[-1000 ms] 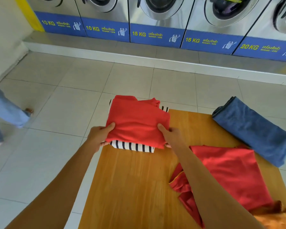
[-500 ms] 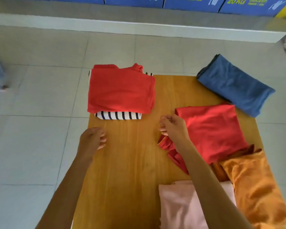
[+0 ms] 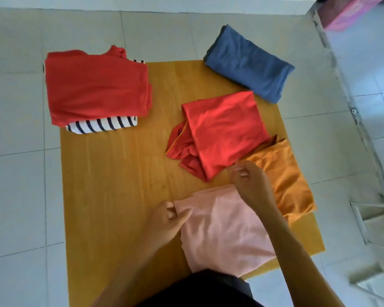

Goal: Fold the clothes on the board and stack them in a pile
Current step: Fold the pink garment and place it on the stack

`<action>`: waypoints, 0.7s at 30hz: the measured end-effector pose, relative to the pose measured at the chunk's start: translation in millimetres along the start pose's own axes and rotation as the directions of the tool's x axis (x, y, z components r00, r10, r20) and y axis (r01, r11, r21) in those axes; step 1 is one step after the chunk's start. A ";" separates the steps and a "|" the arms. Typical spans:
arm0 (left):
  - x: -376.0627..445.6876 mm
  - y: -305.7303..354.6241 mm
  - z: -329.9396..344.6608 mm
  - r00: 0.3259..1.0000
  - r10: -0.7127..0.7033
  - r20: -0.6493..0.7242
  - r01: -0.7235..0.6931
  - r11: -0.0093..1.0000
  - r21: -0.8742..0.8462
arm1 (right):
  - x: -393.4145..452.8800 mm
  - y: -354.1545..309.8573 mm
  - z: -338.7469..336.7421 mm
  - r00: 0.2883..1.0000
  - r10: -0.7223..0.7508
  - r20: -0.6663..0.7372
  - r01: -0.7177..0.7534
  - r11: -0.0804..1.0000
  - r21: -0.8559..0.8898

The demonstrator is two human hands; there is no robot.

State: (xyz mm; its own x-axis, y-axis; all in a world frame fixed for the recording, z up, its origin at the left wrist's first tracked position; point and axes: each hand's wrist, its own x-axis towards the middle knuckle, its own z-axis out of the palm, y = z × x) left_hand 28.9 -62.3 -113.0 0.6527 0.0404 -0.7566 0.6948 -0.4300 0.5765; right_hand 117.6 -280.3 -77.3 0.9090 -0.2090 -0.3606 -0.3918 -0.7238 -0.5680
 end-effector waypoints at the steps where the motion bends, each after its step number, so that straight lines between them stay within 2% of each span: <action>1: -0.5 1.8 9.8 1.000 0.006 -0.005 -0.006 1.000 -0.007 | -4.6 10.5 -12.7 1.000 0.024 -0.010 -0.025 0.991 -0.130; 2: -0.5 3.7 17.9 1.000 -0.003 -0.017 0.003 1.000 -0.006 | -8.2 23.8 -23.6 0.996 0.087 0.015 -0.080 0.959 -0.273; 4: 1.1 5.8 27.7 0.998 -0.019 -0.057 0.020 1.000 0.021 | -12.3 51.1 -37.0 0.952 0.287 0.107 -0.184 0.816 -0.548; 6: 3.3 7.2 32.2 0.996 0.012 -0.087 -0.009 0.999 0.031 | -17.7 75.1 -39.0 0.886 0.425 0.186 -0.215 0.731 -0.648; 8: 3.1 9.3 31.6 0.996 0.051 -0.074 -0.049 0.998 0.025 | -25.7 84.0 -31.8 0.857 0.430 0.283 -0.219 0.802 -0.556; 10: 5.0 7.4 25.0 0.995 0.059 -0.084 -0.060 0.998 -0.009 | -31.4 81.5 -21.2 0.891 0.342 0.299 -0.212 0.896 -0.390; 12: 8.1 -1.2 9.5 0.985 0.025 -0.168 -0.033 0.999 -0.043 | -34.3 69.6 -10.9 0.936 0.261 0.236 -0.205 0.950 -0.236; 14: 12.0 -13.7 -11.6 0.947 -0.010 -0.321 -0.022 0.995 -0.097 | -35.6 53.2 3.0 0.942 0.223 0.253 -0.203 0.974 -0.101; 16: 11.0 -24.7 -32.0 0.885 -0.038 -0.465 -0.062 0.979 -0.197 | -37.2 38.6 22.9 0.925 0.182 0.334 -0.176 0.983 -0.050; 18: 7.8 -36.3 -41.6 0.832 -0.062 -0.551 -0.068 0.975 -0.211 | -39.0 22.9 41.8 0.916 0.135 0.377 -0.131 0.991 -0.038; 21: 0.7 -45.3 -46.4 0.797 -0.126 -0.591 0.051 0.988 -0.143 | -38.6 1.5 62.1 0.913 0.101 0.395 -0.107 0.994 -0.008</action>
State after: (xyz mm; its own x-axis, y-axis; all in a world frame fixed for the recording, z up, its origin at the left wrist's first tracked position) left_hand 11.9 -1.0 -125.4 0.6106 0.6198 -0.4931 0.7632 -0.2941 0.5754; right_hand 73.1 -232.4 -110.1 0.7342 -0.0046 -0.6789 -0.4856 -0.7023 -0.5205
